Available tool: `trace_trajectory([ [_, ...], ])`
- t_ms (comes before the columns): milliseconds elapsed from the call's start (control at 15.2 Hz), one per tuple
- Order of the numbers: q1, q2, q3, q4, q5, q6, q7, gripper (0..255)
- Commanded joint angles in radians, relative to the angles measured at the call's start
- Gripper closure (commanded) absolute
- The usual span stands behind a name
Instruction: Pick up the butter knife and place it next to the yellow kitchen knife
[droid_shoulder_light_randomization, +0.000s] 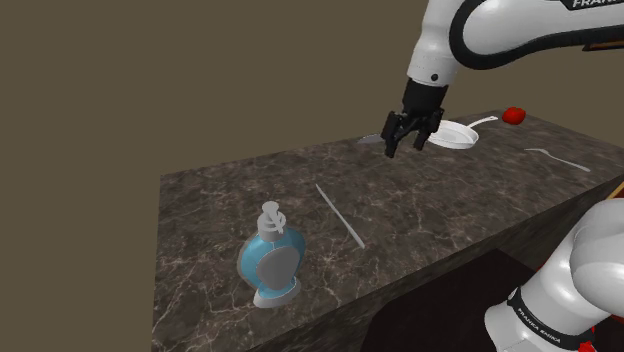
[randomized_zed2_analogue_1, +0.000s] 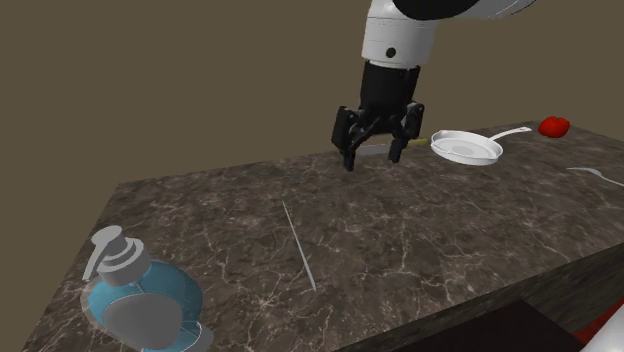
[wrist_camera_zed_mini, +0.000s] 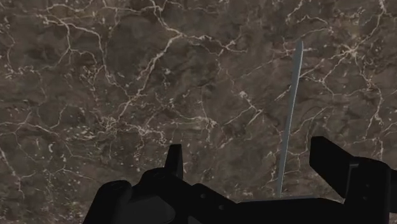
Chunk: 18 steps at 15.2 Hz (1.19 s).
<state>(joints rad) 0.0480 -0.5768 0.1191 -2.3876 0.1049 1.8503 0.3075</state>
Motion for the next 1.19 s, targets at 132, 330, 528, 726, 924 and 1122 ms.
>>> trace_trajectory([
  [132, 0.011, 0.104, 0.058, -0.006, 0.014, 0.092, 0.074, 0],
  [330, 0.019, 0.195, 0.102, 0.004, 0.018, 0.158, 0.134, 0],
  [528, 0.026, 0.294, 0.144, 0.026, 0.012, 0.22, 0.197, 0],
  [726, 0.033, 0.402, 0.182, 0.059, -0.006, 0.278, 0.265, 0],
  [924, 0.039, 0.466, 0.198, 0.073, -0.022, 0.318, 0.302, 0],
  [1122, 0.039, 0.487, 0.201, 0.051, -0.027, 0.36, 0.307, 0],
])
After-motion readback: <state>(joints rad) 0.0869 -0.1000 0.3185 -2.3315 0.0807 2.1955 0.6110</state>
